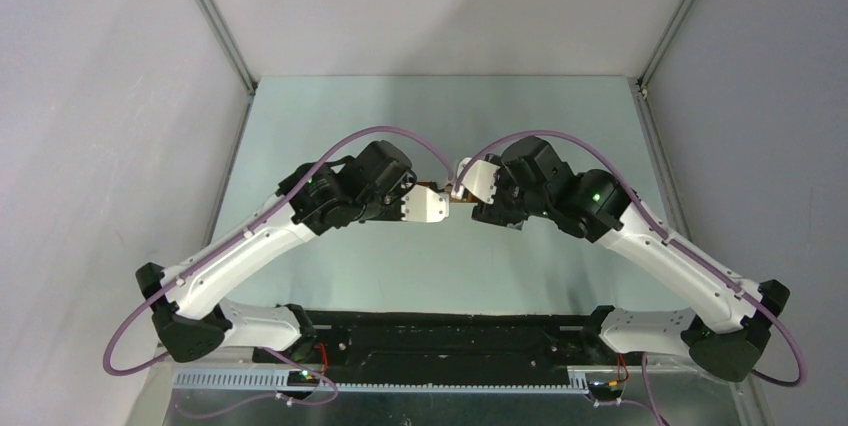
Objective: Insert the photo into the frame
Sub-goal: Turn over the photo frame at the center of the board.
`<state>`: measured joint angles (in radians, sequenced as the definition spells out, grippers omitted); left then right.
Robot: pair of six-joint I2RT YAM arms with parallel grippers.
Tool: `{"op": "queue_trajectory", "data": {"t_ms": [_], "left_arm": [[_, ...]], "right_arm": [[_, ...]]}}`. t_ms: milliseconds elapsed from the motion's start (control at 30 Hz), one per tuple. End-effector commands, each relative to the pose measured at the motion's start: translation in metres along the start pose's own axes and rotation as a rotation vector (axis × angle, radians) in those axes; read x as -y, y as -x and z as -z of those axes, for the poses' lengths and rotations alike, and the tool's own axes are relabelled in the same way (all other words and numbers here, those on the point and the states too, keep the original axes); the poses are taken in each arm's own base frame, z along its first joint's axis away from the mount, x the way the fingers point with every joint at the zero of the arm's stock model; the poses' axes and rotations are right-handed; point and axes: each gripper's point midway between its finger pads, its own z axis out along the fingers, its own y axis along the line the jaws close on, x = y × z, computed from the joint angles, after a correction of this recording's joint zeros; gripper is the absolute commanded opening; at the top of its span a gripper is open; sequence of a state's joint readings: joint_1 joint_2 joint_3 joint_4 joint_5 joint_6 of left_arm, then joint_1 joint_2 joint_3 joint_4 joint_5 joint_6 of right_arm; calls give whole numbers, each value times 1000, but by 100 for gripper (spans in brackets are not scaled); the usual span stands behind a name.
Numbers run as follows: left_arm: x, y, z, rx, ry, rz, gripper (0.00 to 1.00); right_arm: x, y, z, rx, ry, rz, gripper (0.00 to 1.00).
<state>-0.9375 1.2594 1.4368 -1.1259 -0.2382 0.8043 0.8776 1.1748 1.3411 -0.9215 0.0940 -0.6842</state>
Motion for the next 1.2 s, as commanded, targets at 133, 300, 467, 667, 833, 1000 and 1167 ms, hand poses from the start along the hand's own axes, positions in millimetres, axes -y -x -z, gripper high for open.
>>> {"op": "queue_trajectory", "data": {"t_ms": [133, 300, 467, 667, 833, 1000, 1167], "left_arm": [[-24, 11, 28, 91, 104, 32, 0], [-25, 11, 27, 86, 103, 31, 0], [-29, 11, 26, 73, 114, 34, 6], [-40, 10, 32, 72, 147, 54, 45], [-51, 4, 42, 70, 189, 93, 86], [-66, -7, 64, 94, 259, 164, 100], [-75, -17, 92, 148, 323, 251, 100]], "right_arm": [[9, 11, -4, 29, -33, 23, 49], [9, 11, -4, 22, -34, 39, 30], [9, 12, 0, 17, -30, 53, 8], [12, 16, 7, 29, -34, 52, 0], [16, 22, 12, 40, -30, 34, 0], [28, 32, 21, 62, -2, -81, 0], [63, 47, 29, 97, -20, -278, 0]]}}
